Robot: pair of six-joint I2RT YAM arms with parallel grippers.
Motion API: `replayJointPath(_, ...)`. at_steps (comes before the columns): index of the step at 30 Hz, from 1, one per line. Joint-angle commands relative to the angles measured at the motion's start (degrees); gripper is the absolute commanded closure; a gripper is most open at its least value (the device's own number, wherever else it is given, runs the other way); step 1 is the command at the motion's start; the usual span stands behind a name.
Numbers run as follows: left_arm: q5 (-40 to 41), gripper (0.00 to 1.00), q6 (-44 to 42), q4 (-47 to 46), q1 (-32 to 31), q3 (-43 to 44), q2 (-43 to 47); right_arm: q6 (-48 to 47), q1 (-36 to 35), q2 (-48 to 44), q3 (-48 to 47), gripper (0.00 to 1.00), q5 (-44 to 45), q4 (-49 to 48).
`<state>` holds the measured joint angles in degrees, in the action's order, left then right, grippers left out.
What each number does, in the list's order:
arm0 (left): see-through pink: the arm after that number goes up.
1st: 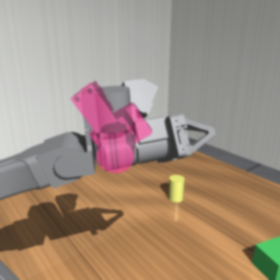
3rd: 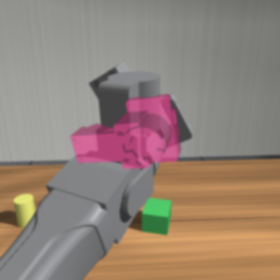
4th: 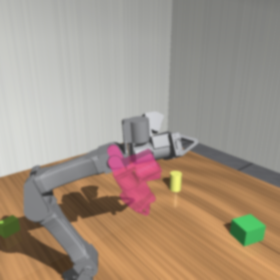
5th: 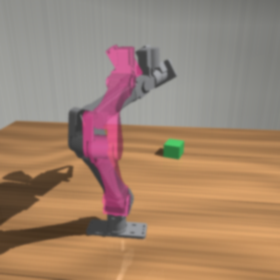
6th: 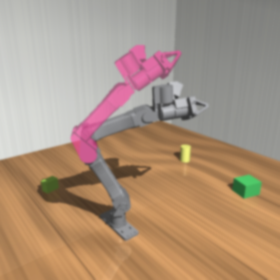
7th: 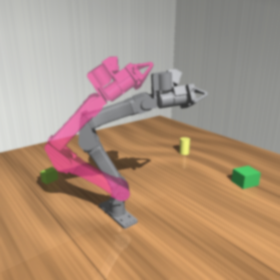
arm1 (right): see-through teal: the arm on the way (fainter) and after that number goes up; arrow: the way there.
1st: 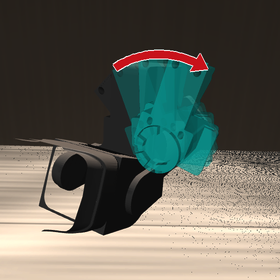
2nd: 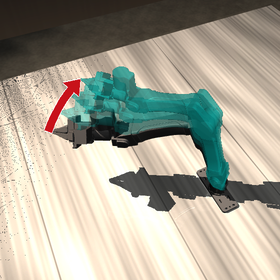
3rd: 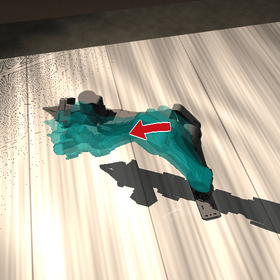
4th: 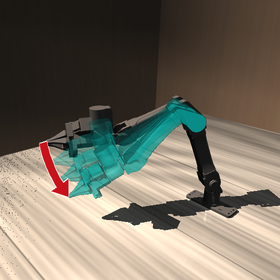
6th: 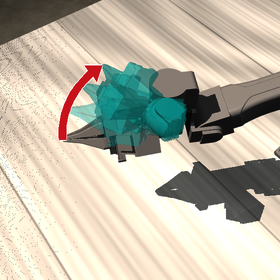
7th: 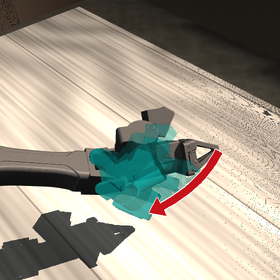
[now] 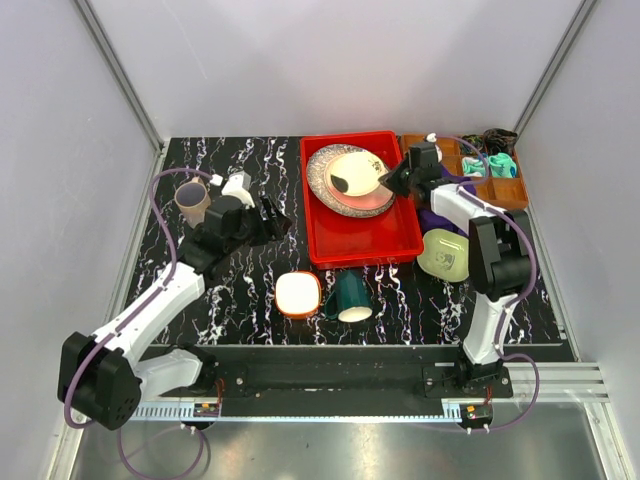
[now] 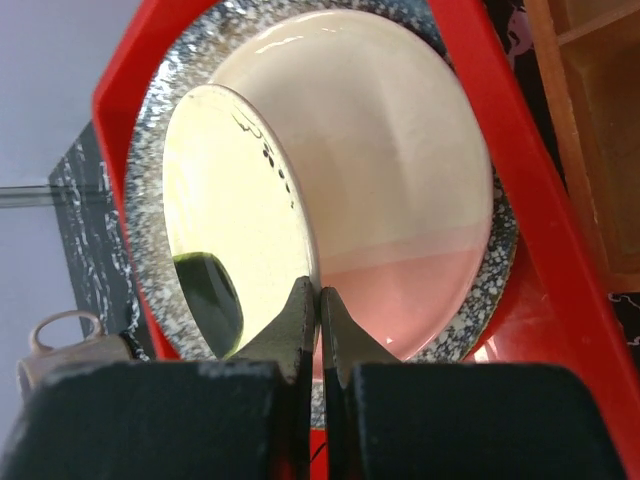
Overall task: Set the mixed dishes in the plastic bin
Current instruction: Place the plate in the plastic bin.
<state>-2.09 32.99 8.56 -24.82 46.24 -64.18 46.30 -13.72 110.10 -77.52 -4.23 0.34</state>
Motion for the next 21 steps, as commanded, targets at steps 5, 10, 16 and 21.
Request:
replayJointPath(5, 1.8, 0.22, -0.8, 0.4, 0.3, -0.9, 2.7, 0.5, 0.1, 4.2, -4.5, 1.0, -1.1, -3.2)
replayJointPath(10, 1.9, 0.22, -0.6, 0.4, 0.3, -1.1, 3.2, 0.6, 0.1, 6.1, -5.4, 0.94, -0.7, -3.2)
replayJointPath(16, 3.1, 0.21, -0.6, 0.8, 0.4, -1.3, 3.6, 1.0, 0.2, 5.7, -4.4, 0.77, 1.5, -3.1)
replayJointPath(21, 3.0, 0.21, -0.5, 0.8, 0.4, -1.7, 3.5, 1.4, 0.4, 5.9, -3.7, 0.7, 1.4, -3.1)
